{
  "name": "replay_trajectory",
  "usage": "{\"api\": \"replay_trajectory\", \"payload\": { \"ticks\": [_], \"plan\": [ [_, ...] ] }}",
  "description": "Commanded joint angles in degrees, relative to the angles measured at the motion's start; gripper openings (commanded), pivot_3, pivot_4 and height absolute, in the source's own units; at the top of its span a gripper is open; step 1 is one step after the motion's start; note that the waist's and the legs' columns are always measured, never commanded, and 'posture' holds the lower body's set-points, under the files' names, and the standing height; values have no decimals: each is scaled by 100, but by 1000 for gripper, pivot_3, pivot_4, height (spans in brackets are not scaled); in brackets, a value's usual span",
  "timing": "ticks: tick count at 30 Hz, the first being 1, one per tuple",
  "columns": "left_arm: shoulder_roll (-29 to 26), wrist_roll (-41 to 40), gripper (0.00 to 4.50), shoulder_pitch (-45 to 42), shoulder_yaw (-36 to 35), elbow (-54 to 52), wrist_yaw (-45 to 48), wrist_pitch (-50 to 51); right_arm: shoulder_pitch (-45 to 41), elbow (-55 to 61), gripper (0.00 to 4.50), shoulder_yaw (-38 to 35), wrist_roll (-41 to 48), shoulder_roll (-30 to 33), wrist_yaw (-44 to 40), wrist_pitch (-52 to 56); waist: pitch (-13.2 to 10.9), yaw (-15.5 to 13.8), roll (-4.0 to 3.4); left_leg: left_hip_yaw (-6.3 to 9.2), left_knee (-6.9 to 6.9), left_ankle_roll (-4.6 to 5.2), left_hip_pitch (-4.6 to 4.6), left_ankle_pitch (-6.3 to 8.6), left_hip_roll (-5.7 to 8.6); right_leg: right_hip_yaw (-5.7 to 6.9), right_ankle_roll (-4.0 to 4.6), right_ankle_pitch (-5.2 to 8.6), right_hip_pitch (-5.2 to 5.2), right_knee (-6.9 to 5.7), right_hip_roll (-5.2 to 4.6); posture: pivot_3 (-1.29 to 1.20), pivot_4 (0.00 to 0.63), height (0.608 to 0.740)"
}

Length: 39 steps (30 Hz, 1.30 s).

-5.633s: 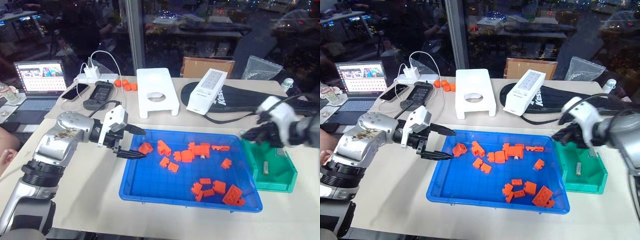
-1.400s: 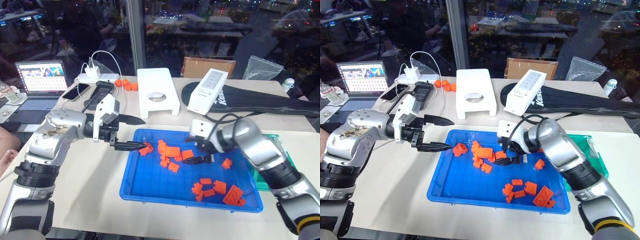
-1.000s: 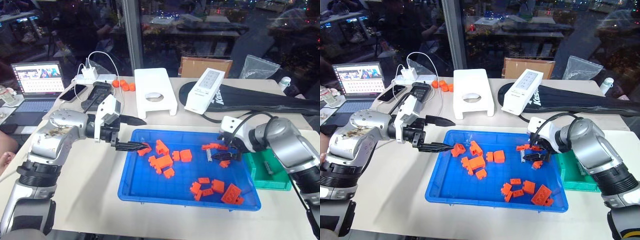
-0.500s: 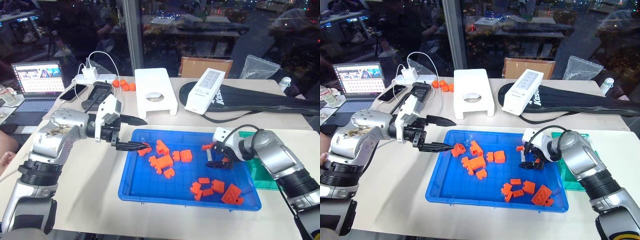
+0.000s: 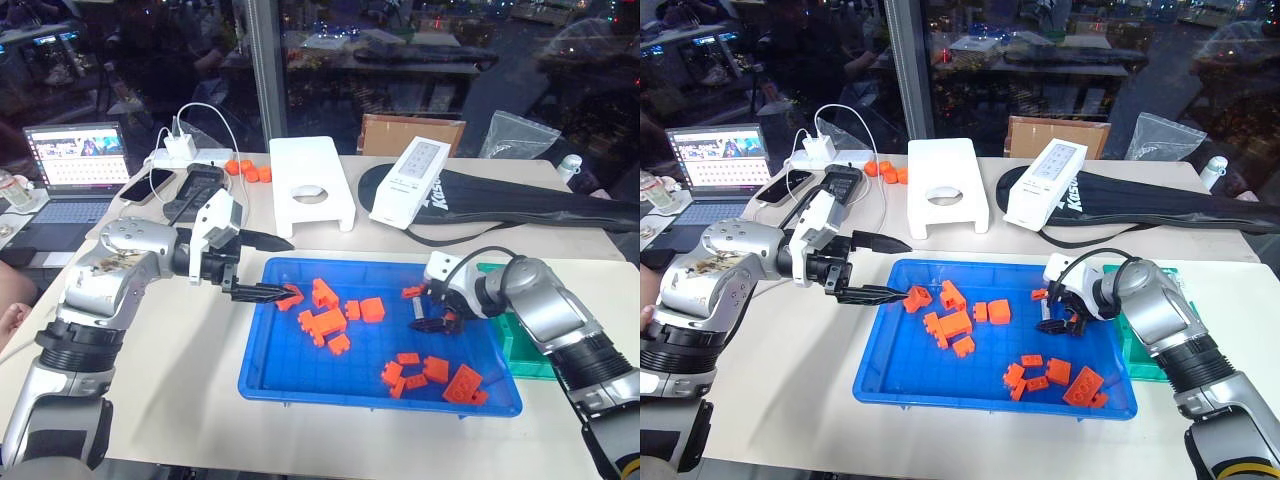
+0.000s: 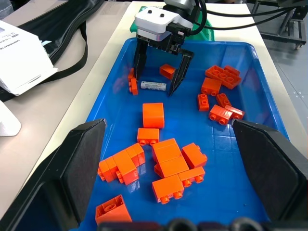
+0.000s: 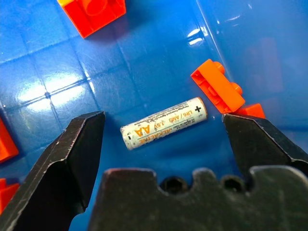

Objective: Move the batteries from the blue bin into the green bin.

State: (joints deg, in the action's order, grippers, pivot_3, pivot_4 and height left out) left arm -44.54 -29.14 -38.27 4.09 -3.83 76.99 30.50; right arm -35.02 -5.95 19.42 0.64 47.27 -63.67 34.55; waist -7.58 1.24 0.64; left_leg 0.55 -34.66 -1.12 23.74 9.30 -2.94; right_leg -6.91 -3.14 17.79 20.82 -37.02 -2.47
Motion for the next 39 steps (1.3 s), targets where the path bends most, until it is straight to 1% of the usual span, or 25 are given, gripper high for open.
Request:
{"api": "replay_trajectory", "payload": {
  "ticks": [1, 4, 10, 15, 20, 21, 25, 27, 28, 33, 38, 39],
  "plan": [
    [-74, 23, 4500, -35, -71, -159, -6, -71, -21, 24, 3434, -96, 11, 6, -65, -5, 0, -1, 0, 0, 0, 0, 0, 0, 0, 0, 0, 0, 0, 0, 0, 0, 150, 712],
    [-70, 25, 4500, -39, -64, -154, -5, -71, -18, 85, 2439, -116, 15, 43, -92, 47, 0, -5, 0, 0, 0, 0, 1, 0, 0, 0, 1, 0, 0, 0, 0, 0, 150, 712],
    [-58, 42, 4500, -55, -47, -122, 6, -97, -47, 206, 2424, -193, 47, 84, -122, 124, 0, -7, 0, 0, 0, 0, 1, 0, 0, 0, 0, 0, 0, 0, 0, 0, 150, 712],
    [-41, 46, 4500, -69, -32, -104, 16, -103, -210, 816, 2399, -694, 511, 323, -326, 641, 0, -12, -1, 0, 0, 0, 2, 0, 0, 0, 0, 0, 1, 0, -1, 0, 150, 712],
    [60, 94, 4500, -133, 44, 7, 32, -181, -292, 1299, 2329, -1335, 917, 820, -425, 1090, 0, -21, -1, -1, 1, 0, 3, 0, 1, -1, 1, 0, 2, 1, -2, 0, 150, 712],
    [81, 107, 4500, -143, 59, 27, 38, -200, -269, 1346, 2168, -1400, 966, 908, -429, 1141, 0, -29, 0, -1, 1, 0, 3, 0, 0, 0, 0, 0, 2, 1, -1, 0, 150, 712],
    [154, 131, 4500, -192, 103, 87, 63, -238, -129, 1511, 844, -1683, 1153, 1250, -406, 1325, 0, -30, 0, -1, 2, 0, 2, 0, 0, 0, 0, 0, 1, 5, -2, 0, 150, 712],
    [168, 142, 4500, -204, 110, 104, 76, -247, -74, 1551, 103, -1772, 1239, 1351, -379, 1386, 0, -28, 0, -1, 2, 0, 3, 0, 0, -1, 0, 0, 2, 5, -2, 0, 150, 712],
    [177, 152, 4500, -216, 120, 130, 87, -264, -35, 1567, 34, -1818, 1270, 1400, -346, 1414, 0, -29, 0, -1, 3, 0, 3, 0, 0, 0, 0, 0, 2, 5, -1, 0, 150, 712],
    [201, 163, 4500, -257, 143, 181, 132, -290, 183, 1838, 34, -2012, 1551, 1544, -310, 1673, 0, -17, 0, -1, 4, 0, 2, 0, -1, -1, 0, 0, 3, 4, -1, 0, 150, 712],
    [219, 180, 4500, -242, 136, 156, 144, -265, 589, 2317, 34, -1903, 1811, 1914, -568, 1970, 0, -19, 0, -1, 5, 0, 3, 0, 0, -1, -2, 1, 3, 4, -1, 0, 150, 712],
    [220, 181, 4500, -238, 133, 155, 143, -260, 676, 2421, 302, -1830, 1880, 1953, -609, 2040, 0, -22, 0, -1, 5, 0, 4, 0, 0, -1, -2, 1, 3, 5, -2, 0, 150, 712]
  ]
}}
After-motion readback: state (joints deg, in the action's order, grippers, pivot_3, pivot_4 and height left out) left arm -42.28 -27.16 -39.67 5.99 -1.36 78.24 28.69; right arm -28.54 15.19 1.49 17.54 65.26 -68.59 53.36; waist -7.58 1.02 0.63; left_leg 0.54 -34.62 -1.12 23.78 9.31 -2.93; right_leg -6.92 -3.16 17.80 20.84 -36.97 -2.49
